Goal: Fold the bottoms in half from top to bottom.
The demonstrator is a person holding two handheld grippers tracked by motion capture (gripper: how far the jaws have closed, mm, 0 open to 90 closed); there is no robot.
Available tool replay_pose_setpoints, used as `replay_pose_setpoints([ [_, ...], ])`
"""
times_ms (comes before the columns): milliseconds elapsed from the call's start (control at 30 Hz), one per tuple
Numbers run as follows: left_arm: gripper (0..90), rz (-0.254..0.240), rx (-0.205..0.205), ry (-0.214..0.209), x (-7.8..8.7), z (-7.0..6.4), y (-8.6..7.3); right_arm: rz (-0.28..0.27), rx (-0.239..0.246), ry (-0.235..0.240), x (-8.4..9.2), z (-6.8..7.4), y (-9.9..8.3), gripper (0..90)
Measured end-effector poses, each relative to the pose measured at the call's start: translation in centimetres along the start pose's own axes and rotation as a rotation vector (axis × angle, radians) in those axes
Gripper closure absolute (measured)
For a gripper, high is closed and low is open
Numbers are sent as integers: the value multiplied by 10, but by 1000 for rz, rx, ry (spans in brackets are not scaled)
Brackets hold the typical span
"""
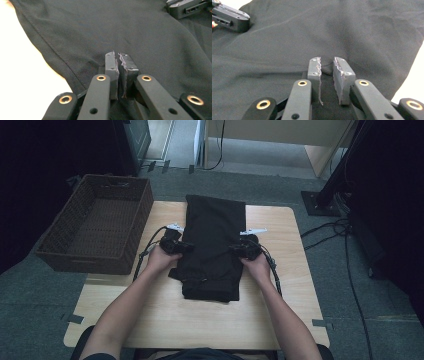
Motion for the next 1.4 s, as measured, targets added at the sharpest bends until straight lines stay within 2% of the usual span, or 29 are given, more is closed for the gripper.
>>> replay_pose_setpoints([
  [67, 851, 2, 5, 6, 0, -2, 0, -1, 27, -12, 0, 2, -1, 771],
  [167, 849, -2, 17, 22, 1, -7, -4, -7, 14, -14, 1, 3, -3, 775],
  [300, 849, 0, -1, 19, 4, -16, -12, -14, 20, 0, 6, 5, -10, 780],
  [433, 834, 29, -52, 27, 8, -29, -20, -23, 29, 0, 13, 11, -19, 779],
  [567, 818, 23, -62, 4, 13, -38, -32, -12, 46, 3, 22, 20, -29, 778],
  [667, 818, 29, -57, 0, 17, -46, -39, -6, 60, 20, 29, 26, -36, 776],
  [833, 809, 34, -43, -7, 21, -59, -50, -19, 50, 55, 38, 31, -47, 774],
  [967, 808, 52, -54, -18, 25, -68, -58, 6, 67, 57, 45, 38, -53, 771],
  [1100, 802, 71, -76, -26, 30, -76, -65, 26, 66, 82, 54, 46, -61, 770],
  [1167, 800, 70, -84, -31, 33, -80, -70, 41, 71, 101, 58, 49, -65, 799],
  [1233, 801, 72, -99, -32, 34, -83, -72, 45, 79, 115, 61, 50, -68, 802],
  [1300, 801, 61, -91, -29, 35, -82, -69, 44, 73, 121, 62, 49, -68, 811],
  [1400, 812, 40, -80, -30, 36, -75, -60, 9, 68, 88, 63, 45, -61, 818],
])
Point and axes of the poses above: each handheld gripper's, and its own axes: x roughly backward along the jaws, y roughly out of its top, z roughly to its left, the point moved 3 cm from there along -x, roughly forward along the jaws, and after that the axes turned 6 degrees about x, right-handed, at the moved point
